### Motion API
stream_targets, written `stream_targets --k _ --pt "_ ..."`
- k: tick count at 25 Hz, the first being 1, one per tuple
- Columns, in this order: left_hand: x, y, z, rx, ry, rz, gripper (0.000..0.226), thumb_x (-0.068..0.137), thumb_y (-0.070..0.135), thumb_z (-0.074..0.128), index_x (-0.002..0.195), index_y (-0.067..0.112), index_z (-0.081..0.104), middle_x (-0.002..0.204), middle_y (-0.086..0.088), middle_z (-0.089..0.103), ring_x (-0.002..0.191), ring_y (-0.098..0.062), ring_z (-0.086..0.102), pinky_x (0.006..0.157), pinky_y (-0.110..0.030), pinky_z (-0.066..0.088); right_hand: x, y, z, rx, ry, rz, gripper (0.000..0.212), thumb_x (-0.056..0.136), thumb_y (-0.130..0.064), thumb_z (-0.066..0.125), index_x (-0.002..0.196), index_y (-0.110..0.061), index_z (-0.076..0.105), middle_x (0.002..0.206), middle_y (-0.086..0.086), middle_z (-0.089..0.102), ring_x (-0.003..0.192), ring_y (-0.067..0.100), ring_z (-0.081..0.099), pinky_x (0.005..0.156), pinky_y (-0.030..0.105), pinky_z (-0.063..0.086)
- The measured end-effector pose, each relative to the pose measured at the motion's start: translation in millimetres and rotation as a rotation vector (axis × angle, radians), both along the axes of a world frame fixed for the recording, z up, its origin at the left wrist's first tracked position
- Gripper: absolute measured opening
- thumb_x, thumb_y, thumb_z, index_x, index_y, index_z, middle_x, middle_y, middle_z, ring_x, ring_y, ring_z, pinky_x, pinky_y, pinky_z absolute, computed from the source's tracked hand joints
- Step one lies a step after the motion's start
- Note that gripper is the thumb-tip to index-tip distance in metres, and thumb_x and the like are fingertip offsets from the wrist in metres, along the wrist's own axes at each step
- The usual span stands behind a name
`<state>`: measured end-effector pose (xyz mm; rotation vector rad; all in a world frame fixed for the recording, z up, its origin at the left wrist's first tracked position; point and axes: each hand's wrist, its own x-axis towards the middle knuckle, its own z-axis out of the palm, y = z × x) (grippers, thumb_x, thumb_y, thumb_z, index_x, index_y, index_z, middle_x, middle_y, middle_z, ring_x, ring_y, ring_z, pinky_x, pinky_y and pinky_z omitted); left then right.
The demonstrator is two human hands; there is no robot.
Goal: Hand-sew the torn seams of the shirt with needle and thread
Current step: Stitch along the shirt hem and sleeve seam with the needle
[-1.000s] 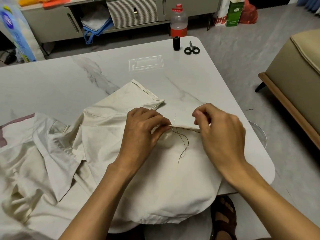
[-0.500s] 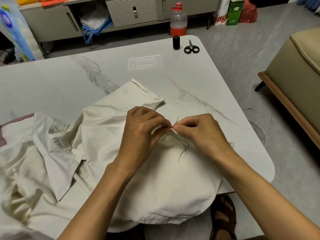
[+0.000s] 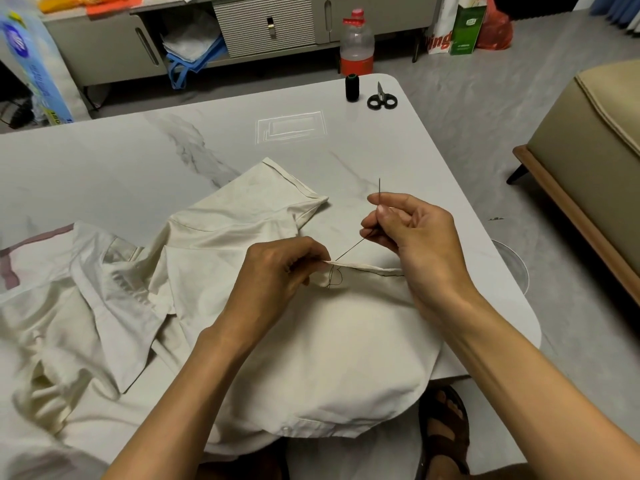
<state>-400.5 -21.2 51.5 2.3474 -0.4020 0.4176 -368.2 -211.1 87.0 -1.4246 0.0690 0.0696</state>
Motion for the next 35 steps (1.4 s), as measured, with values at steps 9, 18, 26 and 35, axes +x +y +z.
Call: stream_targets --k 9,18,26,35 --pt "-12 27 -21 0.013 0.000 0.021 0.027 0.079 -0.015 0.072 0.088 0.010 0.074 0.088 0.006 0.073 0.085 -0.003 0.067 0.076 -0.014 0.049 -13 -7 36 0.165 -0.126 0.081 0.016 0.099 -0.002 0.051 0.091 -0.007 0.065 0.067 0.001 0.068 0.070 0.019 0.070 0.074 0.028 0.058" --pt "-20 40 -29 0.019 0.066 0.151 0.035 0.074 -0.022 0.069 0.085 0.010 0.077 0.106 0.002 0.074 0.106 -0.012 0.069 0.092 -0.022 0.052 -22 -33 41 0.213 0.094 0.248 0.015 0.099 -0.003 0.051 0.093 -0.002 0.065 0.066 0.002 0.062 0.056 0.013 0.062 0.068 0.029 0.059" --pt "-43 -4 -7 -0.239 0.238 0.485 0.013 0.088 0.022 0.073 0.098 0.030 0.074 0.109 0.010 0.049 0.095 -0.002 0.057 0.084 -0.019 0.045 -21 -19 35 0.186 0.041 0.193 0.016 0.099 -0.005 0.052 0.094 -0.005 0.067 0.070 0.001 0.068 0.067 0.017 0.068 0.079 0.031 0.060" --pt "-46 9 -12 -0.368 0.435 0.467 0.023 0.075 0.010 0.084 0.090 0.027 0.077 0.081 0.008 0.074 0.077 -0.003 0.066 0.073 -0.016 0.048 -22 -3 30 0.047 -0.020 0.213 0.016 0.098 -0.007 0.054 0.094 -0.005 0.069 0.067 0.002 0.065 0.061 0.017 0.063 0.071 0.031 0.059"
